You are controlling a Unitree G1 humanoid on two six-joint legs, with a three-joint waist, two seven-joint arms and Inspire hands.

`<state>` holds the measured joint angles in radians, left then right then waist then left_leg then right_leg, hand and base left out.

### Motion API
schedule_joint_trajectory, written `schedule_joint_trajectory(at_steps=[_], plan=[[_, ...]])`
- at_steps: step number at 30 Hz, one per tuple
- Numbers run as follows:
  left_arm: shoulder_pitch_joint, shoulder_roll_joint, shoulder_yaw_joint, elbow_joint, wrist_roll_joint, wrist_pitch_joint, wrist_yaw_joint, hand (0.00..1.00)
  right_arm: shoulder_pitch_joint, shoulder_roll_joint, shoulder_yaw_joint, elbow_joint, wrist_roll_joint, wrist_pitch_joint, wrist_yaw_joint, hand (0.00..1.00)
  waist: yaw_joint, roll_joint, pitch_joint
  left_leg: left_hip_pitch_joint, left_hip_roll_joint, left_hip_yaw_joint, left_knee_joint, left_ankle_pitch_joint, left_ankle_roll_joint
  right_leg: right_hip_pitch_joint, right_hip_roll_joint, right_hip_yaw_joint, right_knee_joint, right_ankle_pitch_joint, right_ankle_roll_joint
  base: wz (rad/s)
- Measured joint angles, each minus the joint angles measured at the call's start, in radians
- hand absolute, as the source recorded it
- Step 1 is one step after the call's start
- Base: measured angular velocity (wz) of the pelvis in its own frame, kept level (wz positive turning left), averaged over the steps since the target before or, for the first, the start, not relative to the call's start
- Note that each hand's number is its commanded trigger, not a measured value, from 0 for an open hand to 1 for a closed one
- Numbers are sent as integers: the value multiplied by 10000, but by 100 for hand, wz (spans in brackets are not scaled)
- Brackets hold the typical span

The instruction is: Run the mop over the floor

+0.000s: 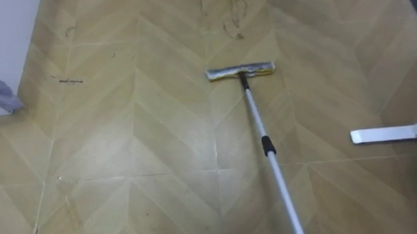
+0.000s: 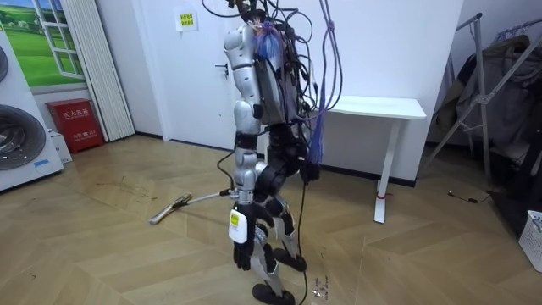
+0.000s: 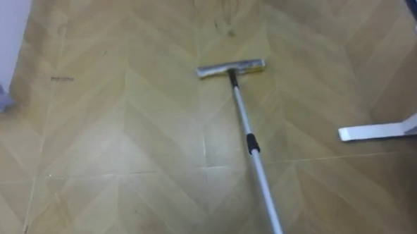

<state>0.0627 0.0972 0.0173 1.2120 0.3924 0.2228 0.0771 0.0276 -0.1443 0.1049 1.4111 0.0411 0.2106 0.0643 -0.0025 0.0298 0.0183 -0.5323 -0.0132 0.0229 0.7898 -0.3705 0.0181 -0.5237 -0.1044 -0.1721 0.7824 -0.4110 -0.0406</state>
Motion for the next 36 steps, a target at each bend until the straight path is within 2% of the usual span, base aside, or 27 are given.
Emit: schedule_joint_trajectory(at_steps=[1, 2, 4, 5, 6, 7, 8, 9, 10, 11, 12, 13, 15, 16, 18, 20, 22, 23, 24, 26, 27, 29, 30, 32, 34, 35, 36], plan=[[5, 1, 0, 10, -90, 10, 9, 0, -13, -8, -3, 75, 23, -3, -5, 100, 81, 7, 3, -215, 4, 8, 472, -4, -8, -97, -10, 2, 267, -139, -35, 9], [17, 13, -10, 81, -282, 16, 33, 0, -219, -36, -127, 351, 22, 0, -36, 100, 228, 26, -10, -666, 33, -1, 1460, 26, -44, -242, -4, -47, 822, -492, -221, 0], [47, 111, -135, 156, -876, 31, 98, 0, -674, -119, -167, 793, 20, 7, -90, 100, 391, -12, -10, -1572, 240, 13, 3158, 536, -365, -556, 19, 71, 1649, -898, -340, 0], [50, 169, -314, 138, -1252, 35, 201, 0, -992, -230, -167, 822, -40, 48, -94, 100, 461, -134, 2, -2276, 278, 22, 4246, 1481, -419, -760, 33, 154, 2100, -1090, -452, 0], [9, 184, -508, 91, -1460, 36, 303, 0, -1371, -393, -170, 827, -81, 129, -91, 100, 633, -324, 94, -2988, 298, 52, 5137, 2794, -471, -901, 111, 382, 2406, -1196, -505, -6], [10, 184, -653, 72, -1604, 34, 306, 0, -1560, -517, -168, 825, -90, 170, -87, 100, 728, -438, 154, -3346, 336, 55, 5606, 3502, -498, -951, 143, 432, 2518, -1248, -573, -23], [-35, 174, -928, 54, -1800, -13, 274, 0, -1954, -801, -145, 819, -89, 235, -48, 100, 950, -412, 130, -4135, 394, 74, 6641, 4104, -609, -1049, 189, 452, 2744, -1332, -683, -29], [-63, 173, -1027, 53, -1898, -78, 257, 0, -2341, -1036, -98, 817, -70, 231, 57, 100, 1154, -431, 147, -4902, 402, 145, 7514, 3814, -342, -1133, 190, 455, 2944, -1409, -750, -30], [-75, 178, -1027, 53, -1933, -126, 256, 0, -2516, -1125, -51, 809, -31, 223, 112, 100, 1268, -444, 148, -5133, 415, 218, 7621, 3641, -179, -1148, 180, 454, 2976, -1445, -712, -28], [-73, 217, -1066, 63, -1934, -229, 234, 0, -2867, -1232, 111, 787, 104, 200, 227, 100, 1437, -491, 149, -5238, 417, 416, 6927, 3269, -184, -1201, 185, 493, 2965, -1455, -694, -18], [-71, 305, -1094, 79, -1947, -340, 184, 0, -3114, -1249, 408, 770, 470, 172, 294, 100, 1470, -578, 141, -4915, 293, 545, 5265, 2916, -291, -1187, 192, 589, 2937, -1480, -644, -9], [-69, 335, -1084, 79, -1938, -359, 169, 0, -3119, -1253, 526, 715, 631, 144, 346, 100, 1461, -580, 137, -4612, 236, 560, 4207, 2814, -334, -1177, 209, 595, 2912, -1504, -601, 0], [-78, 451, -1066, 71, -1922, -373, -69, 0, -3152, -1263, 726, 673, 1281, 50, 554, 100, 1444, -481, 108, -3274, 178, 567, 911, 2632, -289, -1088, 369, 603, 2823, -1675, -443, 5], [-107, 476, -1056, 66, -1923, -370, -144, 0, -3080, -1266, 732, 654, 1393, 28, 603, 100, 1403, -479, 108, -3143, 139, 609, 599, 2130, 6, -1074, 350, 595, 2780, -1725, -391, 20], [-273, 437, -1107, 20, -1869, -354, -312, 0, -2496, -1418, 705, 710, 1461, -26, 710, 100, 1222, -388, 40, -2910, -170, 739, 171, 1869, 433, -692, 77, 547, 2178, -1727, -174, 34], [-257, 327, -1102, -11, -1852, -341, -321, 0, -1781, -1716, 717, 804, 1434, -27, 701, 100, 1086, -303, -103, -2560, -581, 790, -113, 1530, 774, -392, -192, 746, 2001, -1554, 44, 33], [-285, 296, -1088, -161, -1837, -349, -264, 0, -1041, -1887, 785, 812, 1431, -24, 656, 100, 847, -10, -86, -2413, -913, 697, 101, 1115, 995, -894, -275, 1025, 3284, -724, 269, 39], [-299, 300, -1080, -301, -1836, -351, -142, 0, -522, -1925, 798, 809, 1505, 21, 654, 100, 689, 188, -188, -2380, -1048, 542, 285, 780, 1075, -1434, -274, 1281, 4330, 178, 421, 29], [-347, 331, -1046, -463, -1838, -365, 32, 0, -158, -1835, 797, 808, 1648, 100, 656, 100, 595, 315, -203, -2291, -1086, 469, 337, 571, 1143, -1927, -178, 1466, 4880, 442, 502, 13], [-403, 323, -987, -694, -1840, -467, 210, 0, 192, -1510, 791, 807, 1850, 107, 635, 100, 471, 508, -116, -2121, -1080, 422, 319, 335, 1198, -2701, -151, 1533, 4647, 338, 555, 4], [-398, 304, -997, -836, -1841, -509, 274, 0, 365, -1300, 790, 805, 1896, 78, 602, 100, 263, 559, -106, -1963, -1087, 423, 251, 192, 1219, -3159, -150, 1616, 3899, 338, 568, 6], [-351, 267, -1002, -941, -1837, -510, 281, 0, 523, -1093, 793, 806, 1903, 84, 589, 100, 231, 568, -96, -1533, -1058, 422, 47, -105, 1144, -3460, -104, 1707, 2042, 416, 553, -12], [-281, 253, -1022, -945, -1836, -501, 287, 0, 574, -1032, 787, 804, 1863, 160, 589, 100, 230, 550, -89, -1176, -1022, 421, -73, -338, 1065, -3507, -105, 1696, 826, 762, 448, -17], [-52, 225, -988, -942, -1844, -392, 359, 0, 539, -1026, 693, 772, 1664, 383, 531, 100, 276, 488, -73, -604, -857, 373, -80, -793, 880, -3256, 1, 1523, 221, 1491, 370, -19], [136, 244, -979, -929, -1851, -243, 462, 0, 259, -1052, 685, 715, 1462, 525, 335, 100, 437, 609, -109, -160, -519, 240, 269, -1211, 544, -2664, 100, 1044, 312, 1360, 187, -23], [131, 309, -977, -923, -1877, -95, 516, 0, -149, -1075, 654, 755, 1329, 612, 226, 100, 476, 623, -109, -246, -321, 240, 1161, -1141, 365, -2399, 166, 853, 602, 1062, -111, 0], [109, 374, -979, -929, -2050, -59, 651, 0, -693, -1144, 623, 922, 1214, 734, 139, 100, 564, 447, -5, -579, -133, 280, 2446, -777, 69, -2209, 210, 750, 1082, 626, -169, 0]])
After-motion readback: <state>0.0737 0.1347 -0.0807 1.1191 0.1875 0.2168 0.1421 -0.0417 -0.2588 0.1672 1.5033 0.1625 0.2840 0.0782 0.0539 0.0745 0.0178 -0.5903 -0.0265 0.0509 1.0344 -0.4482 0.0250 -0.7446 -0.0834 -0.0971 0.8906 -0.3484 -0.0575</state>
